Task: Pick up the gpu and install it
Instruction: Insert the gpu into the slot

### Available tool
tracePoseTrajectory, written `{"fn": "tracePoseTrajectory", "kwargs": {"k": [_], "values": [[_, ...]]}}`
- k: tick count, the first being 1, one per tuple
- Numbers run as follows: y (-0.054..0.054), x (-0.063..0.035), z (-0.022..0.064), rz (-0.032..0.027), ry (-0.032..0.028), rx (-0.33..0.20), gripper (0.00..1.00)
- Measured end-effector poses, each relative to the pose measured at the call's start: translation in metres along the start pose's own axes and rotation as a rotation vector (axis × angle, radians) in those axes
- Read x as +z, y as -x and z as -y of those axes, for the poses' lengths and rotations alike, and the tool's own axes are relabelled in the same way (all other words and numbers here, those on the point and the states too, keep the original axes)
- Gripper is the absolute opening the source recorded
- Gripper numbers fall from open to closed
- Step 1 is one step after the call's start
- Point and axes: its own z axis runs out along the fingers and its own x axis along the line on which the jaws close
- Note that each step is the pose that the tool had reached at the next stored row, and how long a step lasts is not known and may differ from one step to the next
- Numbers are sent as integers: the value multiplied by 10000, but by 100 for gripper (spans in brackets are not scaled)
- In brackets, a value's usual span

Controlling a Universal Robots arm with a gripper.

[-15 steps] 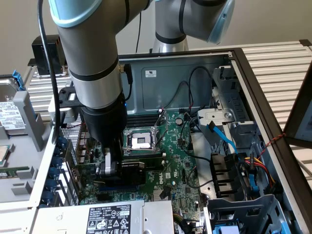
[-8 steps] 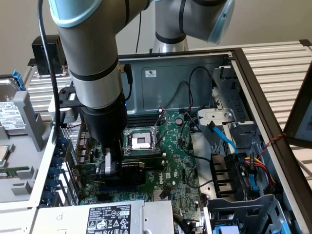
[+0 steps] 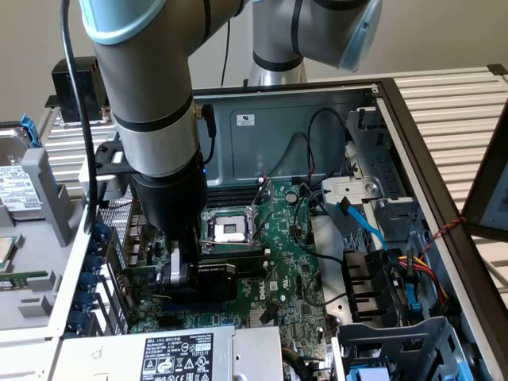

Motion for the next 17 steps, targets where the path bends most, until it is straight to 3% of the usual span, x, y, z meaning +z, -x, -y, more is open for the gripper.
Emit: {"fn": "tracePoseTrajectory", "kwargs": {"k": [17], "values": [[0,22,-3,-17,-7,279,27]]}}
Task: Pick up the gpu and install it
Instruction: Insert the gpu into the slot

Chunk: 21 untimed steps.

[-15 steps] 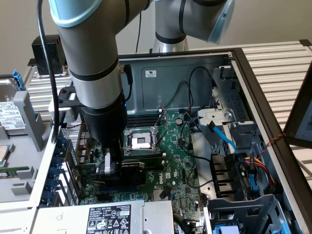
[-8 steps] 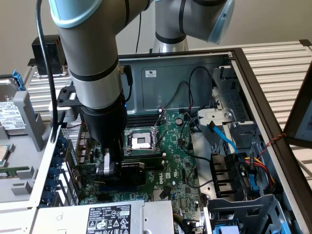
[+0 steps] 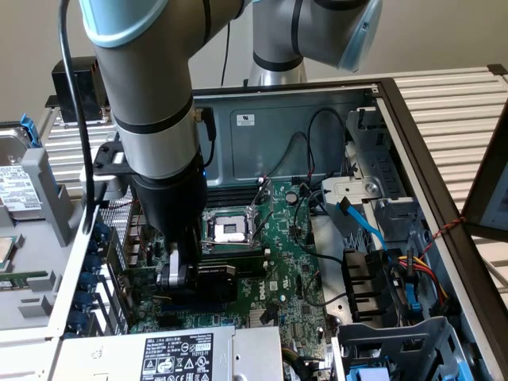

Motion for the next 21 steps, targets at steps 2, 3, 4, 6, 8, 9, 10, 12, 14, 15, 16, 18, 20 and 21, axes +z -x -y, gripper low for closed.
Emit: {"fn": "tracePoseTrajectory", "kwargs": {"k": [2,3,4,6,8,9,10,12,14,15,16,18,20,21], "values": [[0,2,-3,2,-2,-1,27],[0,3,-6,2,-2,-1,27],[0,5,-8,2,-3,-1,27],[-1,7,-11,-1,1,0,27],[-2,11,-12,-3,1,0,27],[-2,14,-13,-2,2,-1,27],[-2,18,-13,-3,2,-1,27],[-2,26,-14,-2,2,0,27],[-2,36,-14,1,-1,-1,27],[-2,38,-15,0,0,-1,27],[-2,40,-15,-1,1,-2,27],[-2,41,-18,-2,2,0,27],[-2,42,-18,1,1,0,27],[-2,42,-18,1,0,0,27]]}}
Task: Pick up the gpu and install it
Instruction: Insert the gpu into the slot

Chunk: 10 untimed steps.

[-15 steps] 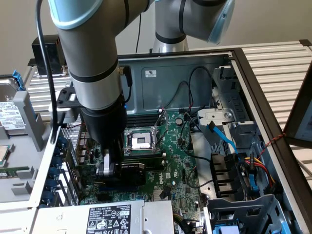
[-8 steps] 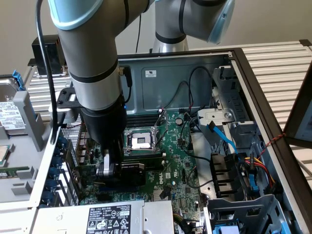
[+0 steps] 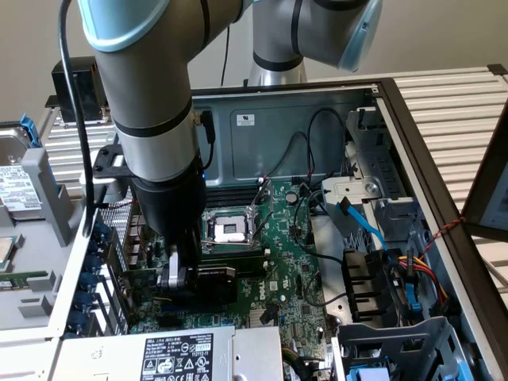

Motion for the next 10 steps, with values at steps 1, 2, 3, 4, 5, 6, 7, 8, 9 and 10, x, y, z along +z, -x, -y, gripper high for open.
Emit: {"fn": "tracePoseTrajectory", "kwargs": {"k": [1,2,3,4,5,6,7,8,9,10], "values": [[0,0,0,1,0,0,27],[0,0,-1,1,-1,-1,27],[0,0,-2,-10,-5,0,27],[0,0,-5,-41,-5,2,27],[-1,-4,-6,-76,-5,1,28],[-1,-11,-10,-99,0,4,28],[-1,-22,-8,-110,-14,3,32],[0,-40,-4,-129,-14,-2,40],[0,-60,-1,-144,-18,-6,40],[1,-92,0,-165,-19,-8,47]]}}
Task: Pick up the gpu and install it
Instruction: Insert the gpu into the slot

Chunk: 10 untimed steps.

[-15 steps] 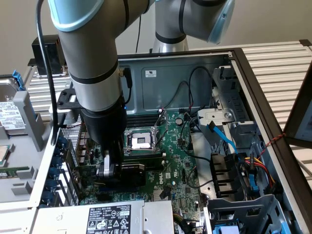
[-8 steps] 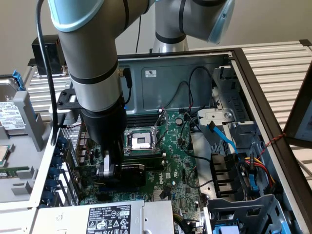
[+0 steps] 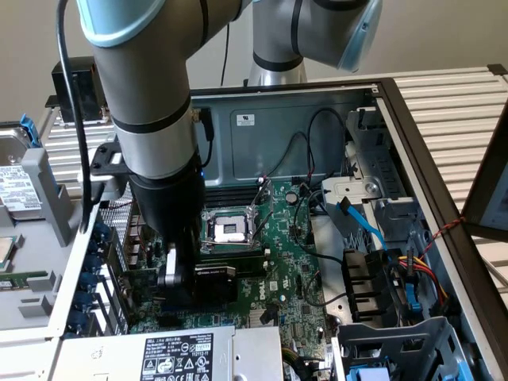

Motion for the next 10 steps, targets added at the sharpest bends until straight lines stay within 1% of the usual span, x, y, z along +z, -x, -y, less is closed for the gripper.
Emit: {"fn": "tracePoseTrajectory", "kwargs": {"k": [2,4,10], "values": [[0,-83,4,-26,-2,-1,47],[0,-176,8,-37,-3,-1,47],[1,-447,18,-53,-6,-1,47]]}}
